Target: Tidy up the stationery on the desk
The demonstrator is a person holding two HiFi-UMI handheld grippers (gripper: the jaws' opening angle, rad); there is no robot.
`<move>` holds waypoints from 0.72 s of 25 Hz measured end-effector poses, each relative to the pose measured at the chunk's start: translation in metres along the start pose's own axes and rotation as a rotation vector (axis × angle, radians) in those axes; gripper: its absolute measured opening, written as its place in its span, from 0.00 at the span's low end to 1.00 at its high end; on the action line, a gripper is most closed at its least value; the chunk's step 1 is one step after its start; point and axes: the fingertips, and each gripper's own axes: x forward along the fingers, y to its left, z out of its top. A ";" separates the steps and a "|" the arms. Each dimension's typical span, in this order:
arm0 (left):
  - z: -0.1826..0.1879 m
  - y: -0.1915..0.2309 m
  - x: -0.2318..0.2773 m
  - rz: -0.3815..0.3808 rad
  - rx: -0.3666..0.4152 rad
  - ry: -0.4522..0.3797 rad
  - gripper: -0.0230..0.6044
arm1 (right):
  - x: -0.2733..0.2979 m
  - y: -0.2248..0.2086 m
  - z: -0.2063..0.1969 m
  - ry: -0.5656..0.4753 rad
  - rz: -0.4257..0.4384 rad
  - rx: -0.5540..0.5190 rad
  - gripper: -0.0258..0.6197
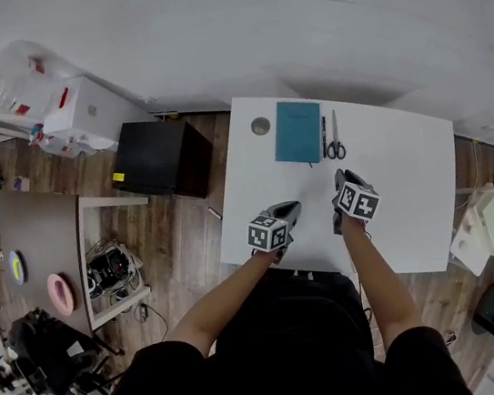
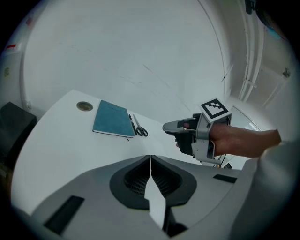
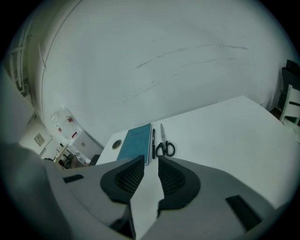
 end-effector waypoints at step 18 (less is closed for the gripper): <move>0.010 -0.148 -0.043 -0.144 0.224 -0.205 0.06 | -0.202 0.031 -0.081 -0.144 0.063 -0.143 0.11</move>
